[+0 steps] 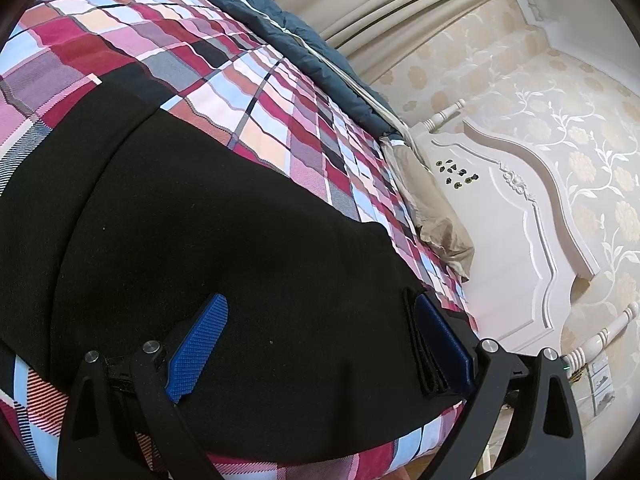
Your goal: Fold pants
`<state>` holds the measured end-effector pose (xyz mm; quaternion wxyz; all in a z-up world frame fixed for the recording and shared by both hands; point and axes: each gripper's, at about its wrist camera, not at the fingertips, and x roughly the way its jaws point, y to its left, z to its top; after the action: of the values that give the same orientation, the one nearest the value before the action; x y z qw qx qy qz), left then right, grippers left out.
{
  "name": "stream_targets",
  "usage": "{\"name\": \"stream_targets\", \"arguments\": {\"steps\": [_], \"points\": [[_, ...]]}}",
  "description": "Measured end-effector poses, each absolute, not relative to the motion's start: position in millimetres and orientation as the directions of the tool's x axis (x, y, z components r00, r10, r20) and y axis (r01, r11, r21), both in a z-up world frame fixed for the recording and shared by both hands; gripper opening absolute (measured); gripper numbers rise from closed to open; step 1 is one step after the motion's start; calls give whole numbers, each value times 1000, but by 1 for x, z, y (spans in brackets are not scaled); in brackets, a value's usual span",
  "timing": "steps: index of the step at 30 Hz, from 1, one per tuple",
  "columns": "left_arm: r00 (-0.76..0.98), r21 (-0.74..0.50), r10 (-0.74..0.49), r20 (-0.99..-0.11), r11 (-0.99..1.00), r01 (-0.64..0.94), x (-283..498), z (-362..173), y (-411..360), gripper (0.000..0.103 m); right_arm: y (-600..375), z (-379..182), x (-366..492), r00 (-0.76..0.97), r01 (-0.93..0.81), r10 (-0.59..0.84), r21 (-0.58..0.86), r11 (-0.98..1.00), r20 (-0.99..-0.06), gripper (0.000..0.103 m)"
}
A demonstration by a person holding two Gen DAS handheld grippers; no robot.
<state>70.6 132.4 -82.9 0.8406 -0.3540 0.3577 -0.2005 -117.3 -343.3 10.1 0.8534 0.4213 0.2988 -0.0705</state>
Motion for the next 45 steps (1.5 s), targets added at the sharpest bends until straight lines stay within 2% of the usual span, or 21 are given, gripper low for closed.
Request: {"name": "stream_targets", "arguments": {"steps": [2,5,6,7,8,13,17,20,22,24,25,34,35,36,37,39,42,45], "points": [[665,-733,-587,-463,675,85,72,-83,132,93,-361,-13,-120,800,403,160,716,570,-578,68],[664,-733,-587,-462,675,87,72,-83,133,93,-363,-36,-120,805,370,245,781,504,-540,63],[664,-733,-587,-463,675,86,72,-83,132,93,-361,-42,-119,804,361,267,792,492,-532,53],[664,-733,-587,-463,675,86,72,-83,133,93,-359,-46,-117,799,355,285,798,487,-530,47],[664,-732,-586,-464,676,86,72,-83,132,93,-357,-49,-115,794,354,296,799,486,-531,45],[667,-726,-585,-461,681,95,70,-84,132,93,-357,-64,-116,788,364,283,785,501,-547,23],[673,-717,-578,-462,690,100,70,-85,130,93,-358,-69,-116,796,344,285,786,514,-534,23],[672,-715,-578,-463,692,103,71,-85,130,93,-358,-61,-116,783,329,300,773,542,-544,31],[670,-717,-581,-463,690,103,72,-85,130,93,-363,-52,-116,779,326,302,767,552,-549,54],[668,-718,-583,-461,688,105,70,-85,130,93,-374,-38,-111,798,319,274,762,564,-537,65],[668,-717,-584,-461,689,106,71,-85,130,93,-380,-34,-106,803,315,271,764,563,-531,67],[667,-713,-586,-460,692,115,70,-85,130,93,-413,-48,-7,770,290,392,824,486,-502,65],[667,-713,-586,-460,691,115,71,-85,130,93,-415,-50,1,768,297,395,826,478,-504,62],[667,-712,-586,-460,692,116,71,-85,130,93,-416,-50,4,766,294,403,831,473,-500,46],[668,-711,-585,-460,693,117,70,-85,130,93,-416,-53,8,759,295,416,834,466,-501,37],[668,-710,-585,-460,694,120,70,-85,130,93,-413,-56,10,733,330,396,799,503,-552,27],[669,-707,-586,-457,696,127,70,-86,129,93,-413,-59,9,737,325,390,795,513,-552,28],[666,-708,-590,-456,694,131,68,-86,128,93,-415,-51,2,759,341,356,799,496,-545,41]]}}
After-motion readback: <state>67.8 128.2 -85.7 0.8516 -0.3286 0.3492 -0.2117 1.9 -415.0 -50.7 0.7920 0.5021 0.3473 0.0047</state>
